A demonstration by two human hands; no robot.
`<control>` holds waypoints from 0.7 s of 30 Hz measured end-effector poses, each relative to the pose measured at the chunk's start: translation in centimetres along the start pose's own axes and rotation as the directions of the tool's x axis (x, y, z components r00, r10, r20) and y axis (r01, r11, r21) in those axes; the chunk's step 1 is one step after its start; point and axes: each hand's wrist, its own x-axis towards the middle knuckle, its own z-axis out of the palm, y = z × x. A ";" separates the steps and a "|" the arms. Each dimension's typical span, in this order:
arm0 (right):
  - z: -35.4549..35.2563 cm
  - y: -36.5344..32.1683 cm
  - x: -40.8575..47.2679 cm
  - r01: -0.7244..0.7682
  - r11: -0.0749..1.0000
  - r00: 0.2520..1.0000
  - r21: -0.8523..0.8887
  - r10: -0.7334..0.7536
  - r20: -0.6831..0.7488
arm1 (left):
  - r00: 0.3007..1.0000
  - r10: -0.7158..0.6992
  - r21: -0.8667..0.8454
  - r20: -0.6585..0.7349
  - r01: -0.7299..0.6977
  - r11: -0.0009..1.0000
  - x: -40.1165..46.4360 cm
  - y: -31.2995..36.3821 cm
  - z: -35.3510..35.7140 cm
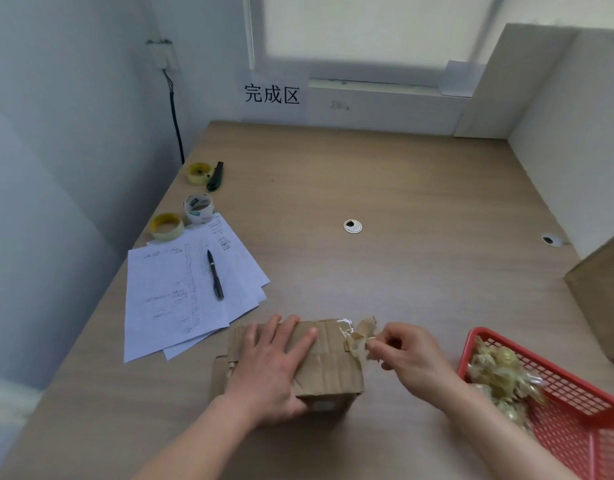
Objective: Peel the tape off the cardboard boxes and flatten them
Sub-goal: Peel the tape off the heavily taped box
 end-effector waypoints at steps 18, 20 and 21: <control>1.3 -0.2 -0.5 0.441 0.631 0.884 -0.638 -0.427 0.188 | 1.000 0.006 0.040 0.029 -0.008 0.999 0.2 -0.2 -0.3; 1.6 -0.5 -0.3 0.439 0.624 0.884 -0.646 -0.429 0.187 | 1.000 0.006 0.038 0.026 -0.007 0.999 0.0 -0.1 -0.3; 1.5 -0.7 0.0 0.436 0.650 0.890 -0.623 -0.415 0.191 | 1.000 0.007 0.039 0.023 -0.008 0.999 -0.1 -0.1 -0.3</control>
